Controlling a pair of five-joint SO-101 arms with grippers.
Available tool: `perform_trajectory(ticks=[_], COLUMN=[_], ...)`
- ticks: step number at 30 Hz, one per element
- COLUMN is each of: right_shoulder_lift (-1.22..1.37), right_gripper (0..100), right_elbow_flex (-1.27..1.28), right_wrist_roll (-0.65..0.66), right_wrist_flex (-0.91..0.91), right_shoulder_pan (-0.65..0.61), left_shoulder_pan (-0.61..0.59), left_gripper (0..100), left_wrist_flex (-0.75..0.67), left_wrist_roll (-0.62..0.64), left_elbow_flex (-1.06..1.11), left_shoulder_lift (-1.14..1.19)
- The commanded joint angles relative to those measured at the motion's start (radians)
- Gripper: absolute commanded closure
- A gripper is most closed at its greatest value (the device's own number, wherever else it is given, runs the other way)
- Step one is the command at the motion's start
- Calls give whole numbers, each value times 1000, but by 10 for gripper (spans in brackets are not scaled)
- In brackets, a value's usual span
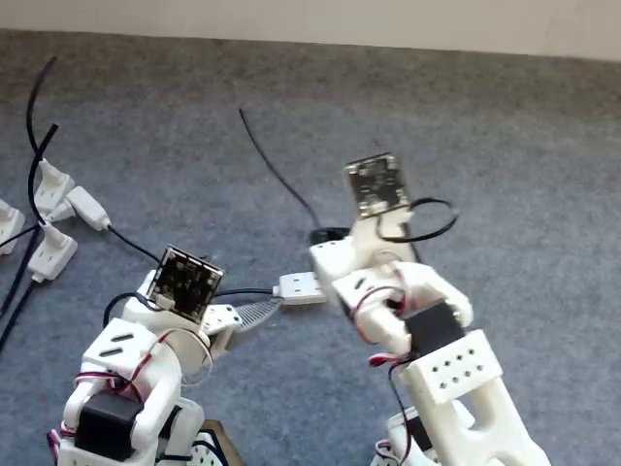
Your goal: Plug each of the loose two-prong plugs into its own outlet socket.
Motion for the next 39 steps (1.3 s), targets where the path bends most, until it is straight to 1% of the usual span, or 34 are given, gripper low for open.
perform_trajectory(ticks=[1,3,4,8,13,16,20,23,26,35,37,39], right_shoulder_lift=[13,65,105,337,631,736,757,763,765,765,765,765], right_gripper=[994,994,994,994,994,994,994,991,991,991,967,907], right_elbow_flex=[41,38,28,-58,-202,-245,-196,-153,-125,-99,-81,-65], right_wrist_roll=[112,216,244,285,282,259,267,364,410,411,411,411], right_wrist_flex=[84,173,209,245,237,216,156,139,139,140,140,142], right_shoulder_pan=[148,186,203,242,243,263,308,318,317,317,317,315], left_shoulder_pan=[-76,-76,-74,-74,-76,-76,-76,-76,-76,-76,-74,-74], left_gripper=[617,617,617,617,617,617,617,617,617,617,617,617], left_wrist_flex=[-69,-92,-98,-98,-95,-97,-97,-97,-97,-97,-97,-97], left_wrist_roll=[12,12,12,12,12,12,12,12,12,12,12,12], left_elbow_flex=[16,38,47,50,65,76,77,77,77,77,77,77], left_shoulder_lift=[-4,-2,-2,-2,-2,-2,-2,-2,-2,-2,-2,-2])
